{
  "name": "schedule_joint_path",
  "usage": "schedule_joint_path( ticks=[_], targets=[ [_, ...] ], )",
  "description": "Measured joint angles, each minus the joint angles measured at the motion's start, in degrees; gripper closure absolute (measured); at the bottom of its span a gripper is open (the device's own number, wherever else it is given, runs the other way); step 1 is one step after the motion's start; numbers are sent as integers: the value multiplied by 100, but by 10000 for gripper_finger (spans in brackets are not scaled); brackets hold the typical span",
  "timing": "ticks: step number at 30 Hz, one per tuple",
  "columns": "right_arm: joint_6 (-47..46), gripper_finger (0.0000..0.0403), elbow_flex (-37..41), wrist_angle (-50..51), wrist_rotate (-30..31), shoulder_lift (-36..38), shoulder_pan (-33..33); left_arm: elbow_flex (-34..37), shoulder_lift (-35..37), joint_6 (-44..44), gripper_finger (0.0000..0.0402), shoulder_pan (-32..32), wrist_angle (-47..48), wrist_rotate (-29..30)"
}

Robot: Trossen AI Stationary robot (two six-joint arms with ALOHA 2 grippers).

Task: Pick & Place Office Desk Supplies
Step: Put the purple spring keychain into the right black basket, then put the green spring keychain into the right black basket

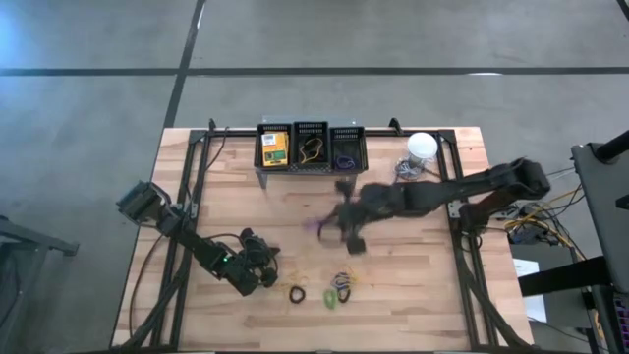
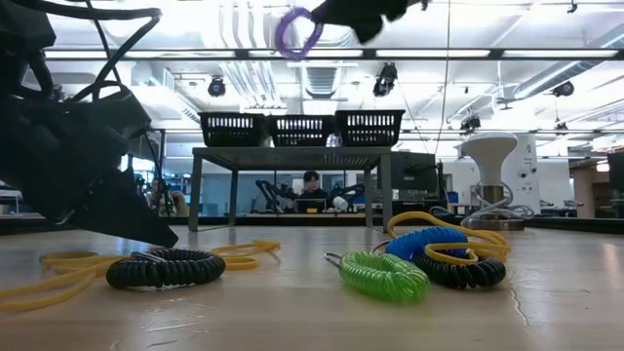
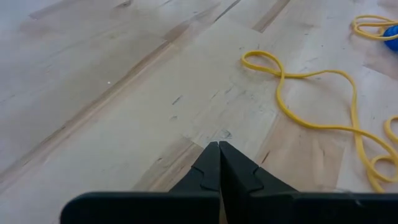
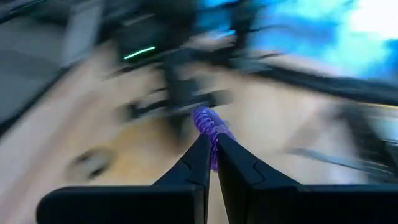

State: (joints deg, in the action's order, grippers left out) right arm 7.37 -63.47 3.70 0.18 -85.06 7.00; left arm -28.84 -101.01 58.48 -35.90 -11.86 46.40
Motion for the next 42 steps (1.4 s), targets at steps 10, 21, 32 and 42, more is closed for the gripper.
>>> schedule_joint_path(
  ticks=[10,21,32,42],
  targets=[
    [-557,385,886,-693,2215,995,-1188,13,2,-11,401,0,4,28],
    [-1031,381,954,-118,2171,873,-2340,15,2,-20,401,0,4,34],
    [-882,271,826,-92,2189,891,-2355,15,2,-20,401,2,6,34],
    [-623,239,864,-101,1621,1100,-818,15,2,-17,401,4,7,34]
  ],
)
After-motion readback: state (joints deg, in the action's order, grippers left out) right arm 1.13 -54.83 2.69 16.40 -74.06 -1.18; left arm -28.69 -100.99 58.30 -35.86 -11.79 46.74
